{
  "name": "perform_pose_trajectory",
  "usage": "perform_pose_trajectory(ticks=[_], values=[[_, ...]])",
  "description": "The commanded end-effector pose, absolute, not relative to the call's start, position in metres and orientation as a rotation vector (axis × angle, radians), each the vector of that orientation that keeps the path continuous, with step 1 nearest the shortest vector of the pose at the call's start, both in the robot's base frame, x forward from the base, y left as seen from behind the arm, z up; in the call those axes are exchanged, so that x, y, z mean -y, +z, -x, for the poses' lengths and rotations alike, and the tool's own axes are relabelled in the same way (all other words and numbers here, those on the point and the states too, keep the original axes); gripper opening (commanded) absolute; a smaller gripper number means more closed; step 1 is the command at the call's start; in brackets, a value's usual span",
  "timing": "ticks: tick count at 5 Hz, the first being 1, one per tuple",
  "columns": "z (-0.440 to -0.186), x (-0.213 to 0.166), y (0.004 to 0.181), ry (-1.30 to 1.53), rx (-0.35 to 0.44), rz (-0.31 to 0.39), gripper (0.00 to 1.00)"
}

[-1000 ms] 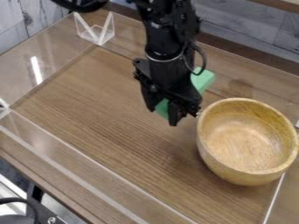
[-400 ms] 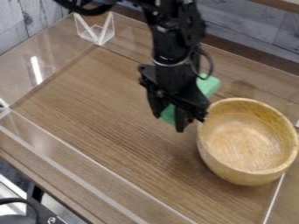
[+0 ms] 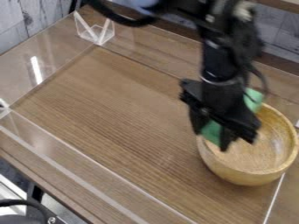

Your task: Put green stick into wooden bowl

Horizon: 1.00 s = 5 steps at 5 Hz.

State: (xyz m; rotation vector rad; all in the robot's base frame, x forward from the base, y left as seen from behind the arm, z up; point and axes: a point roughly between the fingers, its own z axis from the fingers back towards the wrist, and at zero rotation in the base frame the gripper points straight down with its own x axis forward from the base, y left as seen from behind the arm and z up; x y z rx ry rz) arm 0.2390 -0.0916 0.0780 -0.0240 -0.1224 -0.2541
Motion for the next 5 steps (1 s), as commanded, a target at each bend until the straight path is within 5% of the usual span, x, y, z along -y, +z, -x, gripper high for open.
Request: perform_pose_trajectory(ticks=[1,5], values=[[-0.249,0.120,0.086,-0.262,0.179,0.040,0.00],[-0.248,0.150,0.065,-0.278,0.195,0.046,0.00]])
